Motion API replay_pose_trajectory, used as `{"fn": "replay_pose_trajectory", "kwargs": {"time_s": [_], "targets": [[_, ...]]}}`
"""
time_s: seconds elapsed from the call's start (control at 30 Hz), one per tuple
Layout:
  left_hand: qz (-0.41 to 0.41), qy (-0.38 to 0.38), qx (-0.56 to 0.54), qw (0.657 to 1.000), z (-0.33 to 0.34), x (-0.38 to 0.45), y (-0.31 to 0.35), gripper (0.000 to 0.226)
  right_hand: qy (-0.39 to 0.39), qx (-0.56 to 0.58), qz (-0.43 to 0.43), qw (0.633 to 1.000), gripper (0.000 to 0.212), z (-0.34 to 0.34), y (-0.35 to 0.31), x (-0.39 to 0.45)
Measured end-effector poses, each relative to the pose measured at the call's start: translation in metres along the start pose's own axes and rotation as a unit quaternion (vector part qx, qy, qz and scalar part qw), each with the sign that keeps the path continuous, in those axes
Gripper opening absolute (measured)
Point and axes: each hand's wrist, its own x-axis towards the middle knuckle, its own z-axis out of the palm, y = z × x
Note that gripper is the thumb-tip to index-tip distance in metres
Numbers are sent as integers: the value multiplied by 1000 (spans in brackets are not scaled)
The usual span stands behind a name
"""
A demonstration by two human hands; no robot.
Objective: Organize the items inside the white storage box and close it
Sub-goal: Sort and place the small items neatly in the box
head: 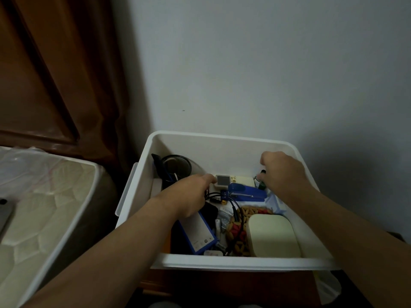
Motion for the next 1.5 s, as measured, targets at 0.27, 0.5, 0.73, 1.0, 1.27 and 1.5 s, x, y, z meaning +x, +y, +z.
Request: {"fn": "replay_pose_trajectory", "kwargs": {"time_s": [0.27, 0.5, 0.73, 1.0, 1.27, 1.5], "targets": [[65, 280, -101, 952, -27, -20, 10, 54, -324, 163, -58, 930, 26, -13, -97, -80], [33, 309, -112, 944, -42, -68, 10, 45, -378, -6, -128, 917, 75, 6, -150, -80], [-1, 254, -33, 967, -32, -112, 2, 31, -366, 62, -63, 926, 65, 11, -160, -74], [-45, 192, 87, 976, -29, -104, 4, 29, -252, 361, 25, 897, 69, -31, -86, -70], [-130, -20, 36, 991, -5, -46, 31, 47, -133, 719, 96, 676, 52, -23, -33, -85], [-276, -166, 135, 937, 25, 2, 31, 124, 8, 548, 8, 836, 31, -8, -33, -81]]}}
